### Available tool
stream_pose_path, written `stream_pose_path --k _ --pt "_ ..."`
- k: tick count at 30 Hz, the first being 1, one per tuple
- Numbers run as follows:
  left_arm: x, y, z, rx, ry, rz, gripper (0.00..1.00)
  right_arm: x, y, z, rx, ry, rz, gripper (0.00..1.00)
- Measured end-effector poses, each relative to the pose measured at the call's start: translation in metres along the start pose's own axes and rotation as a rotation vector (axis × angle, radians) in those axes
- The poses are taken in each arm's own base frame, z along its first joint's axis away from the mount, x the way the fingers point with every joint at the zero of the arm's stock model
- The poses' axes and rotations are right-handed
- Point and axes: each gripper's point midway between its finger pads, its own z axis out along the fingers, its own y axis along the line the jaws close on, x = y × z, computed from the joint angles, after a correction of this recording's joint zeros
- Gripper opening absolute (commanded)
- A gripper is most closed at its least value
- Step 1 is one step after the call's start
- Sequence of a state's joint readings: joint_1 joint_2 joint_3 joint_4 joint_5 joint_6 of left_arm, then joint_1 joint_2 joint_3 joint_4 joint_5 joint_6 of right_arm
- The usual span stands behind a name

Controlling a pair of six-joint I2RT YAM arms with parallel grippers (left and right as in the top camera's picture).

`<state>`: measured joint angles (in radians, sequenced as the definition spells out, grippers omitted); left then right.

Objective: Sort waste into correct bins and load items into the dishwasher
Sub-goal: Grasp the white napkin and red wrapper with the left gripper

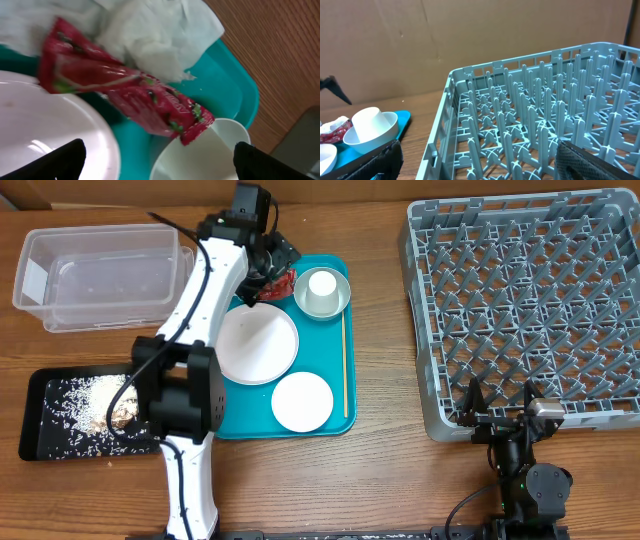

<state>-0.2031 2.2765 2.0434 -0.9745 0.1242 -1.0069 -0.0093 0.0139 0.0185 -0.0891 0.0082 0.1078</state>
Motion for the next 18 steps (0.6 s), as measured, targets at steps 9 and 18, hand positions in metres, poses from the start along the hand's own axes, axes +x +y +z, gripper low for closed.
stream_pose_path --k 9,18 --pt "0.004 -0.007 0.029 0.04 0.054 -0.072 0.92 0.0 0.0 0.0 0.001 0.0 0.0 1.0" --pt "-0.002 0.0 0.03 0.009 0.018 -0.093 0.94 0.0 0.0 0.0 0.0 0.0 0.0 1.0"
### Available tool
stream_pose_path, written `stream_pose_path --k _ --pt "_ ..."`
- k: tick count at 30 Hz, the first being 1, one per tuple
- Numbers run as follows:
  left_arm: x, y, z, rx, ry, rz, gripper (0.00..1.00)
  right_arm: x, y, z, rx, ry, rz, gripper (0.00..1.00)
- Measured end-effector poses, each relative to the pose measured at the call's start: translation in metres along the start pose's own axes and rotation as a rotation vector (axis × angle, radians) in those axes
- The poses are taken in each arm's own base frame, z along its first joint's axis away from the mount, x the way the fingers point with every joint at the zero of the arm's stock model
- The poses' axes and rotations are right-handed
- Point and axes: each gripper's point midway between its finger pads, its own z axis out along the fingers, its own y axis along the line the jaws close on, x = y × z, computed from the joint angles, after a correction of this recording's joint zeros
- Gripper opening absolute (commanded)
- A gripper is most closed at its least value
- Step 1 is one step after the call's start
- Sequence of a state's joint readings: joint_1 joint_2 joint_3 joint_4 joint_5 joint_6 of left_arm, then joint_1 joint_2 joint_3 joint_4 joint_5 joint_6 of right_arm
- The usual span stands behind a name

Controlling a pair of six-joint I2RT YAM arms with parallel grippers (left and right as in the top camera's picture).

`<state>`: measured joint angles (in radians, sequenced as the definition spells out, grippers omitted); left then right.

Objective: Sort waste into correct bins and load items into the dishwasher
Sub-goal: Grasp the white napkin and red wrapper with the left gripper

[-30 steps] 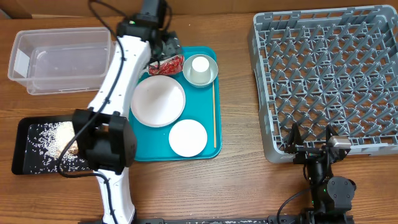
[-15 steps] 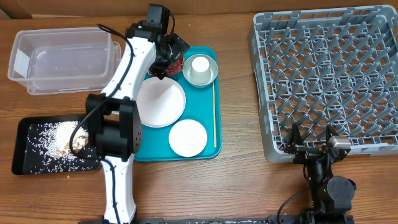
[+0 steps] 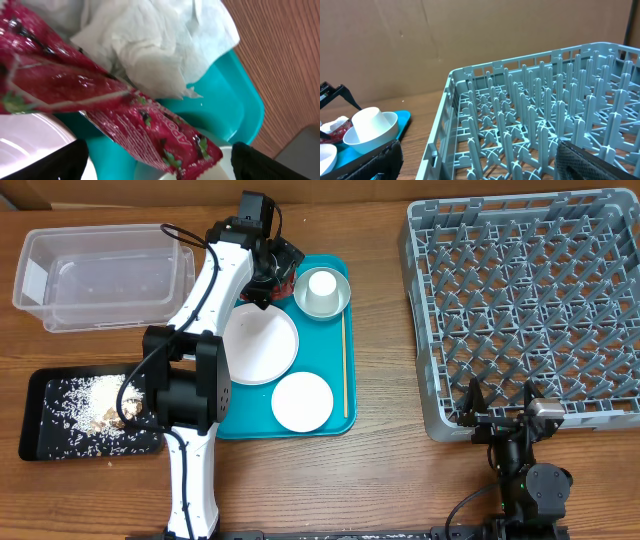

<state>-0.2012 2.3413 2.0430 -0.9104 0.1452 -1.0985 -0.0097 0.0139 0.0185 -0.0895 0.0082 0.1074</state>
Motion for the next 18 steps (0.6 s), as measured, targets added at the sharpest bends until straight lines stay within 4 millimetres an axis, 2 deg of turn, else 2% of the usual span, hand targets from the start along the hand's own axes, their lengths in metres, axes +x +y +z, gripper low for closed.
stream_pose_path --k 3,6,13,14,17,18 --pt "-0.005 -0.002 0.002 0.005 -0.024 -0.002 0.91 0.0 0.0 0.0 0.0 0.0 0.0 1.0" --pt "-0.008 -0.004 0.004 0.013 -0.038 -0.005 0.84 0.0 0.0 0.0 0.0 0.0 0.0 1.0" --pt "-0.008 -0.003 0.009 0.01 -0.036 -0.036 0.83 0.0 0.0 0.0 0.0 0.0 0.0 1.0" --pt "-0.008 -0.003 0.011 0.01 -0.032 -0.043 0.8 0.0 0.0 0.0 0.0 0.0 0.0 1.0" --pt "-0.006 -0.001 0.016 0.006 -0.023 -0.058 0.55 0.0 0.0 0.0 0.0 0.0 0.0 1.0" --pt "-0.006 0.0 0.017 0.002 -0.021 -0.064 0.53 0.0 0.0 0.0 0.0 0.0 0.0 1.0"
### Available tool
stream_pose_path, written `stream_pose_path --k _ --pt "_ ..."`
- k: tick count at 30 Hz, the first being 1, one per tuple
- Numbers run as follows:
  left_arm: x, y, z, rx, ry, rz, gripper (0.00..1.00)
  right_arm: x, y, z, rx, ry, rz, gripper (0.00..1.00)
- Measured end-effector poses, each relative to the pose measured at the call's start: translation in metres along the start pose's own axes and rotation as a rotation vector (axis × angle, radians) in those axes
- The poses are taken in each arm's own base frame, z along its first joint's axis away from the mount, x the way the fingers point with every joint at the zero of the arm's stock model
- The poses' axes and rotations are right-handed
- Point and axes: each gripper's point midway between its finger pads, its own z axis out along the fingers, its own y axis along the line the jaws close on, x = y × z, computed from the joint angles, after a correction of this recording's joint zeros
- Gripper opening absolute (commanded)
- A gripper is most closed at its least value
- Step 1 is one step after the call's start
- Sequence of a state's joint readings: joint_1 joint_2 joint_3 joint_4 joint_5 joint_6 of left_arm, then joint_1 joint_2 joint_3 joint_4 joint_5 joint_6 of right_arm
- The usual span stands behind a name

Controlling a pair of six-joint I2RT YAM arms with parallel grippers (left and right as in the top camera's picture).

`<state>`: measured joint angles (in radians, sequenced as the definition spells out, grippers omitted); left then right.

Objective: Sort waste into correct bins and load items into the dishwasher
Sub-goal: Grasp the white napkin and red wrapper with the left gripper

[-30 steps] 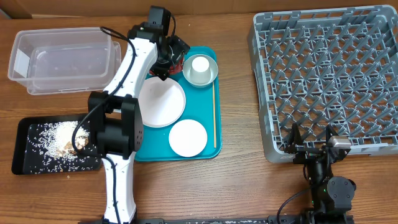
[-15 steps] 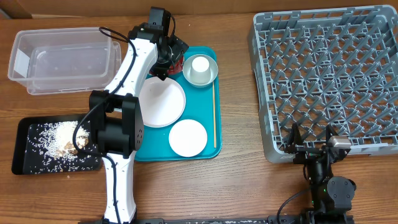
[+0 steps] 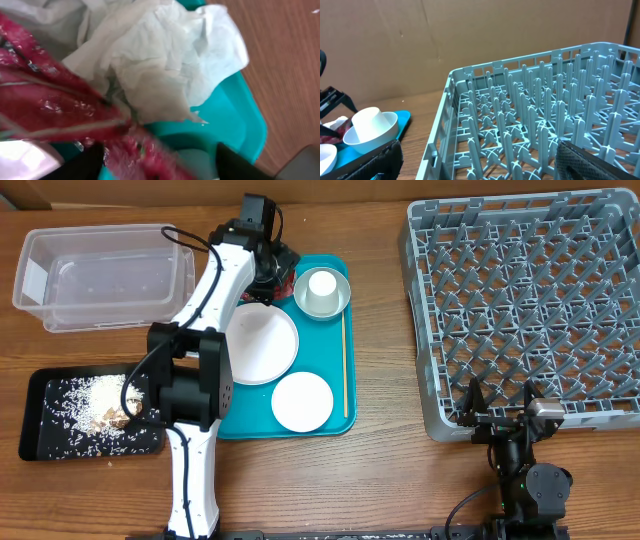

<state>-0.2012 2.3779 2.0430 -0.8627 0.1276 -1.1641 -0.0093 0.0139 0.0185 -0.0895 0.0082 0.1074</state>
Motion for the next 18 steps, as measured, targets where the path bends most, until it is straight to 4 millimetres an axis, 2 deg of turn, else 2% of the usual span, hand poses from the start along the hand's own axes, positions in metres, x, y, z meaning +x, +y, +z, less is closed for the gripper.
stream_pose_path --k 2,3,6,8,15,18 --pt "0.001 0.001 0.002 -0.002 0.006 0.003 0.49 0.0 0.0 0.0 0.0 0.0 0.0 1.0" --pt "0.002 0.001 0.002 -0.002 0.009 0.001 0.43 0.0 0.0 0.0 0.0 0.0 0.0 1.0" --pt "0.005 0.004 0.001 -0.013 0.025 -0.006 0.16 0.0 0.0 0.0 0.001 0.0 0.0 1.0" --pt "0.007 0.009 0.001 -0.032 0.037 -0.012 0.05 0.0 0.0 0.0 0.0 0.0 0.0 1.0" --pt "0.022 0.018 -0.002 -0.067 0.11 -0.023 0.04 0.0 0.0 0.0 0.0 0.0 0.0 1.0" --pt "0.027 0.015 -0.013 -0.053 0.135 -0.024 0.04 0.0 0.0 0.0 0.001 0.0 0.0 1.0"
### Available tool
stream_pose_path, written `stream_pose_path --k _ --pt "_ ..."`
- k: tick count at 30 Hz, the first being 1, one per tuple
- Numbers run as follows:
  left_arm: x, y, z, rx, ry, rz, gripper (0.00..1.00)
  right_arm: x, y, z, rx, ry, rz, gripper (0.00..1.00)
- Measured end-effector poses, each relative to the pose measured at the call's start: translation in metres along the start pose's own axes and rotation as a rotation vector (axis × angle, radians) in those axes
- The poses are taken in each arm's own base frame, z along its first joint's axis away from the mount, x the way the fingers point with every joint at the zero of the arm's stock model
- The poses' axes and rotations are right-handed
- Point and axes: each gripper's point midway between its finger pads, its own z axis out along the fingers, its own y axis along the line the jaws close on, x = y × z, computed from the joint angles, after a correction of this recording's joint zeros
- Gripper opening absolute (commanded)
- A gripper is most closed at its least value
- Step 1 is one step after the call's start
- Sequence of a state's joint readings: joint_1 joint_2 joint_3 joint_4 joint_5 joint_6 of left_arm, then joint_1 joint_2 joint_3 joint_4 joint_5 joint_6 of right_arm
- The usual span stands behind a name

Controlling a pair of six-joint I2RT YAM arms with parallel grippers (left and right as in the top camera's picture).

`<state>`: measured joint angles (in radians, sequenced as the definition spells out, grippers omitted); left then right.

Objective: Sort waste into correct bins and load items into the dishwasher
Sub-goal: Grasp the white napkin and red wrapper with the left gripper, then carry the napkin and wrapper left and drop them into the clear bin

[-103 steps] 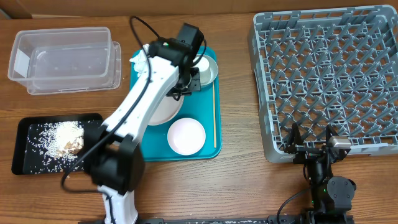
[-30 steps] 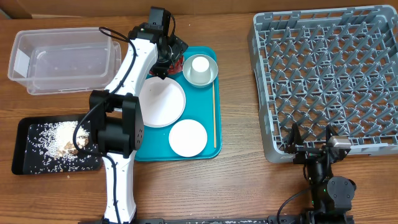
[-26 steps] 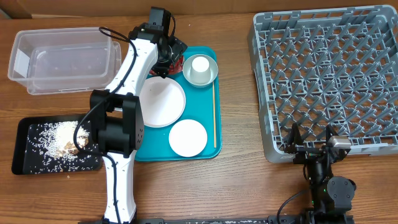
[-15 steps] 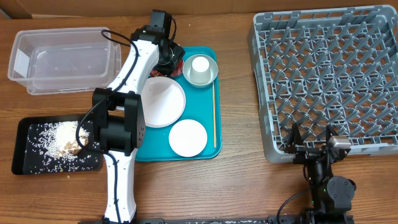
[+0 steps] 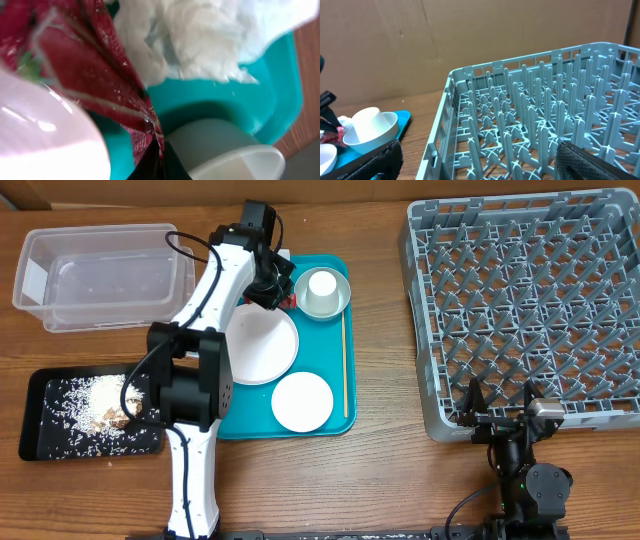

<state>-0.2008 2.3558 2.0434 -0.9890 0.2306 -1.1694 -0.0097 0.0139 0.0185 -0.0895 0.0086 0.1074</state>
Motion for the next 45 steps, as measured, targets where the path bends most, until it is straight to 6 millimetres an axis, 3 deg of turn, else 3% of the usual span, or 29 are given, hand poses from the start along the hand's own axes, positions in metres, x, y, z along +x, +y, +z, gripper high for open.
stream_pose_path --k 3,8,13,17,25,27,29,30,32,33,39,45 --pt "0.006 -0.012 -0.026 0.053 0.001 0.012 0.04 0.0 0.0 0.0 -0.001 0.001 0.0 1.0" --pt "0.01 -0.036 -0.097 0.183 -0.069 0.046 0.04 0.0 0.0 0.0 -0.001 0.0 0.0 1.0" --pt "-0.009 -0.041 -0.16 0.25 -0.251 0.044 0.04 0.0 0.0 0.0 -0.001 0.0 0.0 1.0" --pt "-0.046 -0.026 -0.181 0.209 -0.427 -0.008 0.06 0.0 0.0 0.0 0.0 0.0 0.0 1.0" --pt "-0.144 0.027 -0.224 0.096 -0.756 -0.156 0.07 0.0 0.0 0.0 -0.001 0.0 0.0 1.0" --pt "-0.167 0.032 -0.237 0.112 -0.81 -0.162 0.11 0.0 0.0 0.0 0.0 0.0 0.0 1.0" --pt "-0.19 0.04 -0.248 0.119 -0.855 -0.156 0.23 0.0 0.0 0.0 0.0 0.0 0.0 1.0" --pt "-0.199 0.043 -0.252 0.121 -0.869 -0.151 0.41 0.0 0.0 0.0 -0.001 0.0 0.0 1.0" --pt "-0.216 0.053 -0.256 0.113 -0.882 -0.141 0.96 0.0 0.0 0.0 -0.001 0.0 0.0 1.0" --pt "-0.224 0.059 -0.255 0.108 -0.878 -0.138 1.0 0.0 0.0 0.0 0.0 0.0 0.0 1.0" --pt "-0.248 0.084 -0.233 0.11 -0.766 -0.114 0.98 0.0 0.0 0.0 0.0 0.0 0.0 1.0" --pt "-0.232 0.055 -0.221 0.234 -0.645 -0.026 0.97 0.0 0.0 0.0 0.0 0.0 0.0 1.0"
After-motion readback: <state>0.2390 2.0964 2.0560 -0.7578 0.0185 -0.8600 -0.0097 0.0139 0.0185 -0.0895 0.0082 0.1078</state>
